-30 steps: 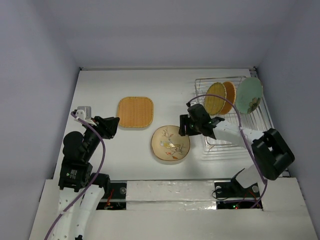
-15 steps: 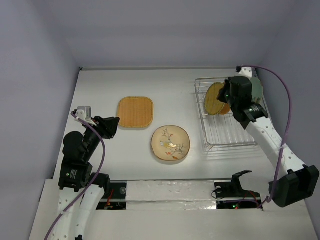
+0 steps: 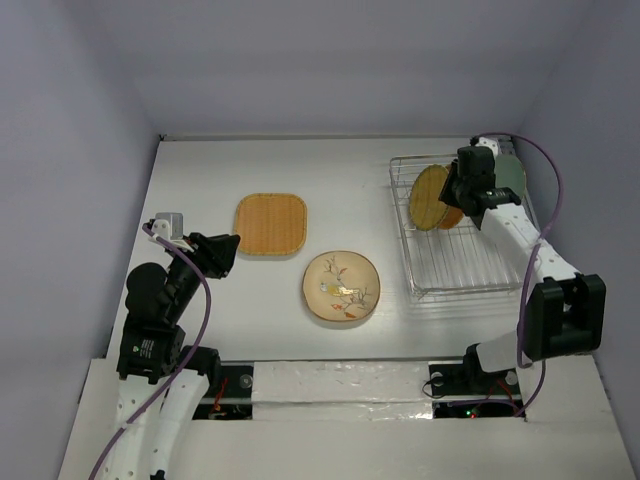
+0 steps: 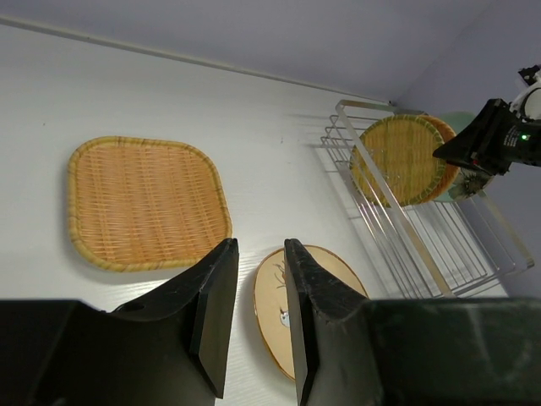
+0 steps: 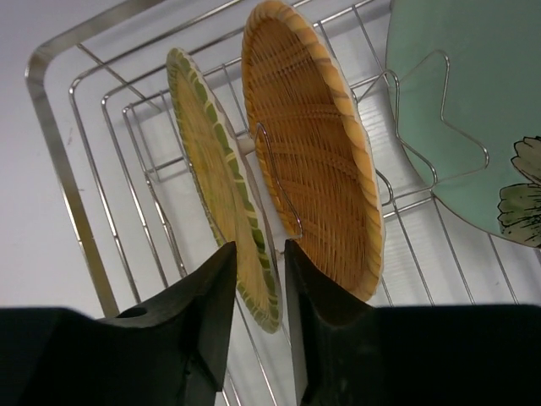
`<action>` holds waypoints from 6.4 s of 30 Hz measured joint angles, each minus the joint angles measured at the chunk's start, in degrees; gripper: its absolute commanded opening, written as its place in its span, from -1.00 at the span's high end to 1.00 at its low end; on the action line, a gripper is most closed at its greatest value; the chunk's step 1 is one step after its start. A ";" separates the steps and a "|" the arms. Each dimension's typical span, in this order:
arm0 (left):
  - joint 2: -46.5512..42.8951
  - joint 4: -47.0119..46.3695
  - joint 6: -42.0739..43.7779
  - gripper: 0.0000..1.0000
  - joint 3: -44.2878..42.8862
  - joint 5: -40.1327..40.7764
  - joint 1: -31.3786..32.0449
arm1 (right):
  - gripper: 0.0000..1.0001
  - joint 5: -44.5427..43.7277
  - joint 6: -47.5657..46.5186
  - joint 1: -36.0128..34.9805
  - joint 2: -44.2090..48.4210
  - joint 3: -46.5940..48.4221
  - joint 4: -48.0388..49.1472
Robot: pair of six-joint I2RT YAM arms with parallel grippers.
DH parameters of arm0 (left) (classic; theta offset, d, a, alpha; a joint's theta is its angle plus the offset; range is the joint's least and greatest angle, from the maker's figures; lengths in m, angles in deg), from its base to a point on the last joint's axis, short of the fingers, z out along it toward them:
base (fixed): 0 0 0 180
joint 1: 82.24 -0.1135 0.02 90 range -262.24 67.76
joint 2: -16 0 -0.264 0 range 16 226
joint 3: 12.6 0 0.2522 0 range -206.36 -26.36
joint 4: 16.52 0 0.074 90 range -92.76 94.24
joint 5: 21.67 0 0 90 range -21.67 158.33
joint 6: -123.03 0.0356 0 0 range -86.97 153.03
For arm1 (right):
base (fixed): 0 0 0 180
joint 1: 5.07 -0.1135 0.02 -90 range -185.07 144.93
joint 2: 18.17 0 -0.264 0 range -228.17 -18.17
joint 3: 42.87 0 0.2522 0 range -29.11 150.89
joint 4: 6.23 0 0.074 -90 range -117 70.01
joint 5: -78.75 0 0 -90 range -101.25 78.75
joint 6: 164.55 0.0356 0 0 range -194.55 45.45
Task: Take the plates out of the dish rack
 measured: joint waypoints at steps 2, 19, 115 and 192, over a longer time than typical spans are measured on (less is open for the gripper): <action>0.00 0.00 0.00 0.49 0.00 -0.11 0.00 | 0.35 0.20 -0.09 0.24 -1.40 0.28 0.07; 0.00 -0.02 0.00 0.49 0.00 -0.52 0.00 | 1.00 -0.28 -5.62 0.20 -1.22 7.17 -7.48; -1.27 -0.37 -0.39 0.53 0.63 -0.15 0.00 | 0.02 -7.82 3.26 4.55 4.09 -4.15 2.03; -1.31 -0.39 -0.39 0.53 0.63 -0.13 0.00 | -0.85 18.67 24.65 -35.98 -38.16 24.06 14.01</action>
